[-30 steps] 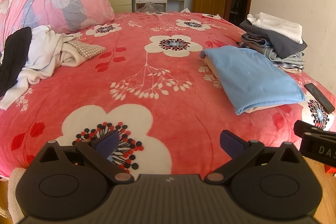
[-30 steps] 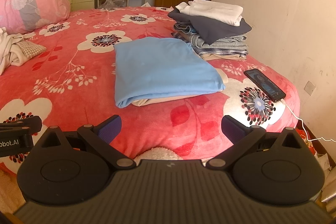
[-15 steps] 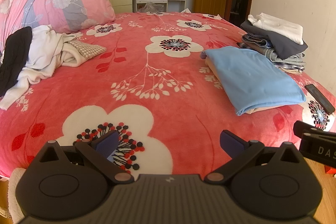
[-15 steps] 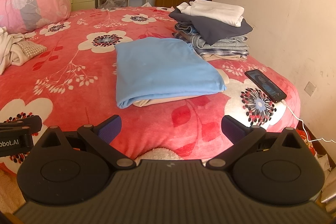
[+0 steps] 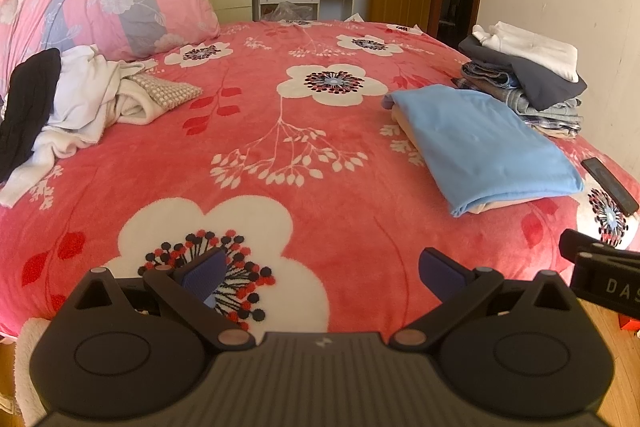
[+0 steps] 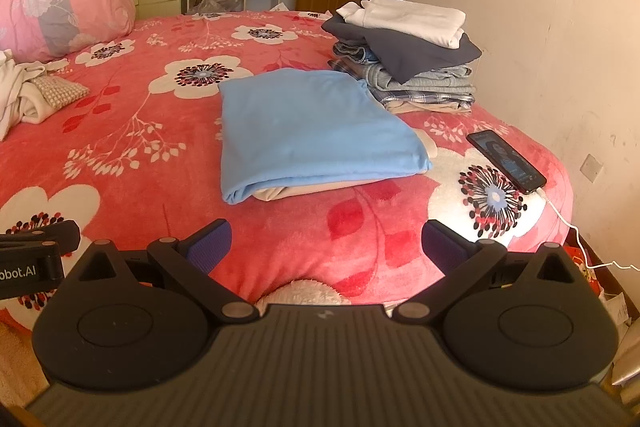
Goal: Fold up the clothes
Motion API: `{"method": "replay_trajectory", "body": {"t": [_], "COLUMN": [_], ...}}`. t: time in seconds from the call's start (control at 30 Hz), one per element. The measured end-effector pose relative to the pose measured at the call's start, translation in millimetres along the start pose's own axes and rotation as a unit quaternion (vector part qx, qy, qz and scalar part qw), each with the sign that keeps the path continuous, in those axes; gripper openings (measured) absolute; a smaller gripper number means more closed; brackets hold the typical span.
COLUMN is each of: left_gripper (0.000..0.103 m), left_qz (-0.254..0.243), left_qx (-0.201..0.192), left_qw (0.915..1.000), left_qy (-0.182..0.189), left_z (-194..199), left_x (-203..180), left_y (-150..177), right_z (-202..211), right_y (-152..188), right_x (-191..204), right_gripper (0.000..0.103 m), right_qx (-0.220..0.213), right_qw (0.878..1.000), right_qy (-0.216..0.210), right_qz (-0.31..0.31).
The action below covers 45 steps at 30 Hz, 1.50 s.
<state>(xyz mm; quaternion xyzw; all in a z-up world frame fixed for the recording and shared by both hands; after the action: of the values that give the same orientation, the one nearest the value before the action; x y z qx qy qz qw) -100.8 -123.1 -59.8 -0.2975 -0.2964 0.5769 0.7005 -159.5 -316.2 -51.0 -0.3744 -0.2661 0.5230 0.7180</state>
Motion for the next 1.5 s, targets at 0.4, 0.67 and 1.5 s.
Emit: {"method": "replay_trajectory", "body": {"t": [0.4, 0.67, 1.5], "left_gripper": [0.103, 0.103, 0.103], "left_qz": [0.002, 0.002, 0.004], "left_qx": [0.0, 0.001, 0.0], "left_qw": [1.0, 1.0, 1.0], "left_qy": [-0.001, 0.0, 0.0], "left_z": [-0.8, -0.1, 0.1], "left_x": [0.4, 0.8, 2.9], "left_y": [0.3, 1.2, 0.8], "right_z": [0.1, 0.6, 2.0], "right_y": [0.6, 1.4, 1.4], "right_x": [-0.4, 0.6, 2.3], "right_gripper": [0.102, 0.102, 0.102], "right_qx": [0.001, 0.001, 0.0], "right_qw": [1.0, 1.0, 1.0], "right_qy": [0.0, 0.001, 0.0], "right_qz": [-0.001, -0.001, 0.001]}}
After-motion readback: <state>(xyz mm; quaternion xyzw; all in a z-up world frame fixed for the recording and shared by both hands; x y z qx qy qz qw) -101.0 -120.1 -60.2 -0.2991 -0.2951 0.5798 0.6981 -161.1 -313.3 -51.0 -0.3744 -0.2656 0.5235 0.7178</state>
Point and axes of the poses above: each gripper's, at about its wrist camera, not at the fingertips, and z roughly against the way its jaws point, x to its left, y to its underside, the point moved 6 cm from there along -z, roughly the way its jaws point, and after that the axes turned 8 degrees about -y, right-handed, at the moved point
